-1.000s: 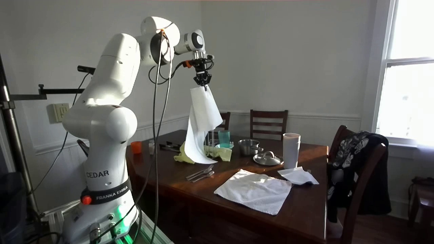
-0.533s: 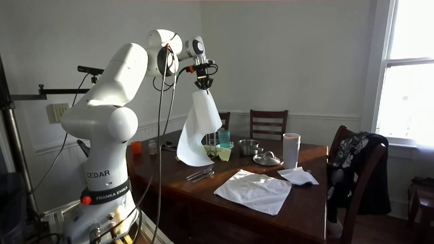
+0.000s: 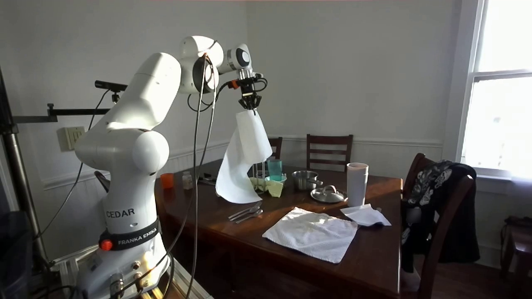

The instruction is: Take the paper towel roll off its holder and place it on the table

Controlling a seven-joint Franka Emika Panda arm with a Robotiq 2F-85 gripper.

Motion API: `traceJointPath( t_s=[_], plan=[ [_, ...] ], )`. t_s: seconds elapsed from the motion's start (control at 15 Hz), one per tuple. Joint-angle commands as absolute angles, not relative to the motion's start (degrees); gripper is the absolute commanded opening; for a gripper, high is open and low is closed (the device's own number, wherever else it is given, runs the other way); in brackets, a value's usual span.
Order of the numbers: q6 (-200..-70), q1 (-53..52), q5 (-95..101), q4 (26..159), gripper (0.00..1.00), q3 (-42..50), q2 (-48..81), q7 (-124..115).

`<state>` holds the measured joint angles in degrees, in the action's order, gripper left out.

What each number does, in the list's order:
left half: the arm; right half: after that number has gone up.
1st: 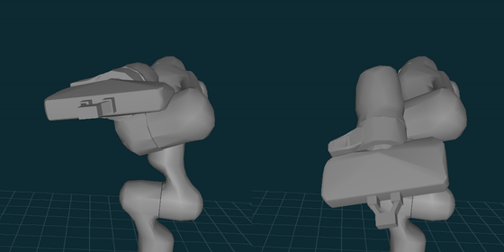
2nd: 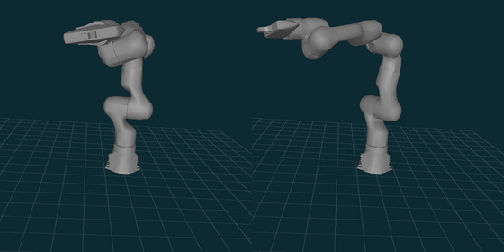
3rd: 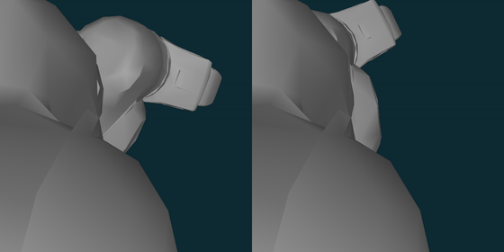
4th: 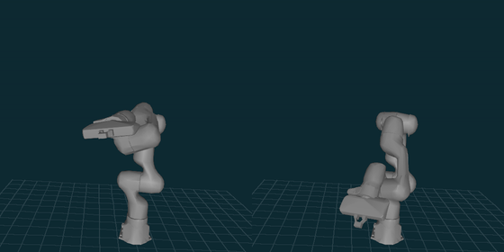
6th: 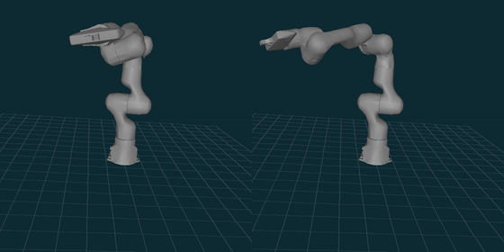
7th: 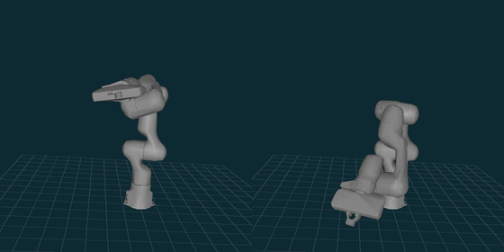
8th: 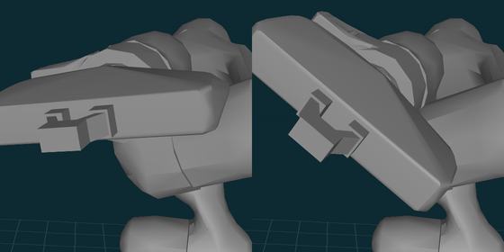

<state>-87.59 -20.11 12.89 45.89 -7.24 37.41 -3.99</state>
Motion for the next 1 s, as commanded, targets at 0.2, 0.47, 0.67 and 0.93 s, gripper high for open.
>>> traceJointPath(
  t_s=[0.2,0.47,0.67,0.93],
  plan=[
    [-83.3,-22.5,15.8,46.3,0.03,-5.8,34.2,-6.9],
    [-76.7,-27.0,21.7,45.5,0.03,-4.4,29.7,-11.6],
    [-72.0,-31.2,27.6,44.2,0.03,-3.8,27.7,-13.6],
    [-70.4,-35.1,34.5,42.8,0.03,-3.8,27.4,-11.6]
  ],
)
